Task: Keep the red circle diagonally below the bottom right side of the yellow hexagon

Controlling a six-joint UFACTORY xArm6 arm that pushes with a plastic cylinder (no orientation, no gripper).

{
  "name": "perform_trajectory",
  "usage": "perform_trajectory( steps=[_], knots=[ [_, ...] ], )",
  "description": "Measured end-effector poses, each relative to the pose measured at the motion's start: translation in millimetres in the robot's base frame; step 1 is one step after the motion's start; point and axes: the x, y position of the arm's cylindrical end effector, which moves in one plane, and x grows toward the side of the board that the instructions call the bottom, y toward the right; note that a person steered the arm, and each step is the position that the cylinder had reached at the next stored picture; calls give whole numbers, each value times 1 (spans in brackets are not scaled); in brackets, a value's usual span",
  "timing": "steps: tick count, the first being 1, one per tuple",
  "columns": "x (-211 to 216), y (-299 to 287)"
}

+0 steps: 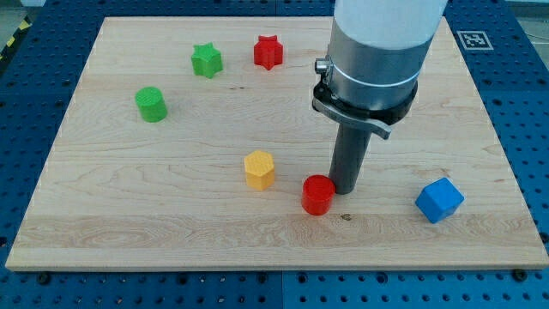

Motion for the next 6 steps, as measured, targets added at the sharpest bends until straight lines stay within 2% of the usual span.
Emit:
perform_trajectory(
  steps=[2,4,6],
  knots=[
    [-10,16],
    [9,-33],
    [18,-33]
  ],
)
